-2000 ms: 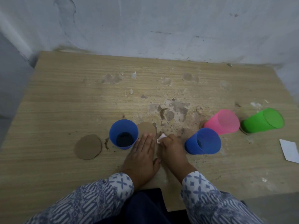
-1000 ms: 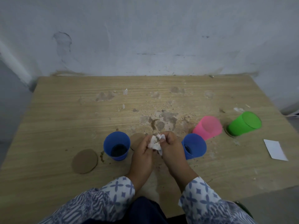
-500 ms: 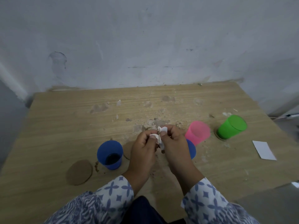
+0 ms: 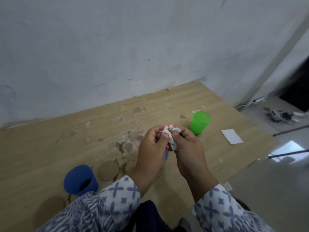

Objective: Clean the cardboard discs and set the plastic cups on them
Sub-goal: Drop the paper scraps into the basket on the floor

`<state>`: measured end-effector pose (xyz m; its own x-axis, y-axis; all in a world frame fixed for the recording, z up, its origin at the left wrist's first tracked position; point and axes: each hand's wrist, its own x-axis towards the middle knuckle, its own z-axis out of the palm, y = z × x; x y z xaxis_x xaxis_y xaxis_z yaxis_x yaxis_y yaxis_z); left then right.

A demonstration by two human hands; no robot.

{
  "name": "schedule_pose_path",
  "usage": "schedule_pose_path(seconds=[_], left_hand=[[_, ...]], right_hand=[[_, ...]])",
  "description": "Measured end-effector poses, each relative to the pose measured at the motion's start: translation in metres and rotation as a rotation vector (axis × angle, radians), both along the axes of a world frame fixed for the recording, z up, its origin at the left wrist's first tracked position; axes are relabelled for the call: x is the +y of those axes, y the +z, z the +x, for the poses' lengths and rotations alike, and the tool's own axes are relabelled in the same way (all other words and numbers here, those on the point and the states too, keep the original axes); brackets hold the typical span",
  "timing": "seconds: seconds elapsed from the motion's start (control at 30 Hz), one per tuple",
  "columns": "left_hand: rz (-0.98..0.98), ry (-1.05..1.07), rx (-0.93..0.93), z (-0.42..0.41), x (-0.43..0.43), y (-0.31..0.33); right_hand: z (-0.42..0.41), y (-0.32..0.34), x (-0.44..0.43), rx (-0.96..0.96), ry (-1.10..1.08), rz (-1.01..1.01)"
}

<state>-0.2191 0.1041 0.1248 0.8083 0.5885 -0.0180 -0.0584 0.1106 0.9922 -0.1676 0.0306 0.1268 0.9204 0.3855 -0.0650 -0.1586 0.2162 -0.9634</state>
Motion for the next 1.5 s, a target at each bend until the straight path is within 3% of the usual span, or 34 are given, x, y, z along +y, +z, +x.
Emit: schedule_pose_path(seconds=[0.23,0.47,0.9,1.1,1.5], left_hand=[[0.078,-0.139,0.067,0.036,-0.054,-0.011],[0.110,-0.217,0.191,0.071,-0.104,-0.030],[-0.068,-0.435,0.400,0.138,-0.196,-0.076],[0.025,-0.593,0.531,0.166,-0.239,-0.112],[0.210,-0.906,0.859,0.207,-0.355,-0.210]], right_hand=[[0.024,-0.009,-0.059,0.053,-0.172,0.049],[0.057,-0.031,-0.113,0.085,-0.300,-0.062],[0.106,-0.089,-0.217,0.302,-0.409,-0.092],[0.118,-0.118,-0.266,0.358,-0.452,-0.170],[0.116,-0.225,-0.379,0.591,-0.746,-0.395]])
